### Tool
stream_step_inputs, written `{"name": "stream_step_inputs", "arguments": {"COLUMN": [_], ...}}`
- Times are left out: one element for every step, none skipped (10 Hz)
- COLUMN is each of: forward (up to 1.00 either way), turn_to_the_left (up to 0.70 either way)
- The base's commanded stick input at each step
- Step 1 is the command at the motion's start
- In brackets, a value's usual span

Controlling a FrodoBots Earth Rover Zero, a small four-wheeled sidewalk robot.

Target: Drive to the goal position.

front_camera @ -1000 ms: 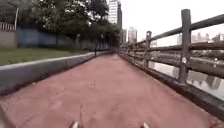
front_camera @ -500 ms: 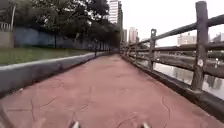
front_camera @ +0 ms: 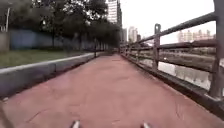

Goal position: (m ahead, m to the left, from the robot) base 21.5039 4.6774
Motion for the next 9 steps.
{"name": "stream_step_inputs", "arguments": {"forward": [0.7, 0.7, 0.7, 0.7, 0.7, 0.7, 0.7, 0.7, 0.7], "turn_to_the_left": [0.0, 0.0, 0.0, 0.0, 0.0, 0.0, 0.0, 0.0, 0.0]}}
